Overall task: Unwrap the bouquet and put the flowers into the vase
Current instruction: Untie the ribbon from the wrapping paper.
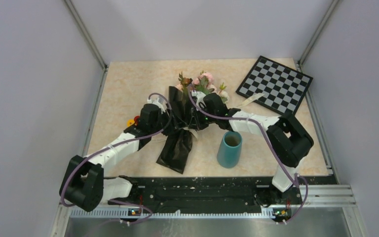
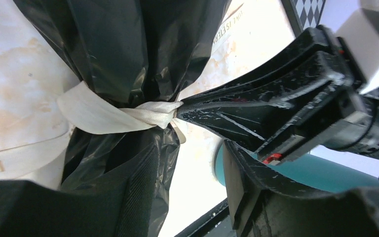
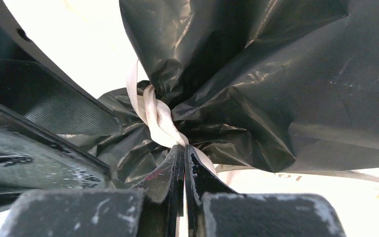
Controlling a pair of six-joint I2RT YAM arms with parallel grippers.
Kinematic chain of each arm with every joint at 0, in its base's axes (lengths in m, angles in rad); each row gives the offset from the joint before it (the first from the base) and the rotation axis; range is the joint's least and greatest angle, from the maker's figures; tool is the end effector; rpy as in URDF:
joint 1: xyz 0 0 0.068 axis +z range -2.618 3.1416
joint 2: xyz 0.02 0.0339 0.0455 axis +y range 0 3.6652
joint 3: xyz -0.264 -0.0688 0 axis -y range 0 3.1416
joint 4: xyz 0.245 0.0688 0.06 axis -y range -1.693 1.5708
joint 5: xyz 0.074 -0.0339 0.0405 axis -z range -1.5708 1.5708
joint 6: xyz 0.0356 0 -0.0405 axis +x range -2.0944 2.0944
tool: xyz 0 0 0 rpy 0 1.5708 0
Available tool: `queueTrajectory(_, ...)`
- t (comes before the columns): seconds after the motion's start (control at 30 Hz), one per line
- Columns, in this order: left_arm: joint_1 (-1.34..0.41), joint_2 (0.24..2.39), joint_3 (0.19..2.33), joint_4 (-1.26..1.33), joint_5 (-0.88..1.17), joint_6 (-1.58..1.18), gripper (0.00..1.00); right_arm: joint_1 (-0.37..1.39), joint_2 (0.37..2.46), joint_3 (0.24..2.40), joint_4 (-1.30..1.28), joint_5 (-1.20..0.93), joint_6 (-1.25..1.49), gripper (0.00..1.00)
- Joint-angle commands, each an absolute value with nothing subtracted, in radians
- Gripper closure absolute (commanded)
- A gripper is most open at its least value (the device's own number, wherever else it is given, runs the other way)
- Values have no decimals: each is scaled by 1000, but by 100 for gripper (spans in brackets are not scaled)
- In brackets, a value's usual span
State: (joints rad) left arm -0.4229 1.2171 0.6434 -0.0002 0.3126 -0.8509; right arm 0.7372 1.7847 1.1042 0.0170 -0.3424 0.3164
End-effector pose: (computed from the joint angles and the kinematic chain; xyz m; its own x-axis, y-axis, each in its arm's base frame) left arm 0.2303 -0.1157 0.2200 -0.7971 -0.4258 -0.4281 0.0405 0.6697 -0.7415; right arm 0.2799 0.2703 0.1977 -0.6913 -0.2318 -0.6844 -0.6460 0.6226 0.4417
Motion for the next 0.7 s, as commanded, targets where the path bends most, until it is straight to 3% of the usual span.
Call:
queueTrajectory(0.0,-458,1250,652,108,277,-916,48,730,1703,1074,97,-338,336,100)
queueTrajectory(0.27,-475,1335,652,171,260,-955,55,730,1689,1060,100,-344,337,100)
queueTrajectory(0.67,-497,1293,627,114,157,-945,55,730,1691,1060,106,-341,335,100)
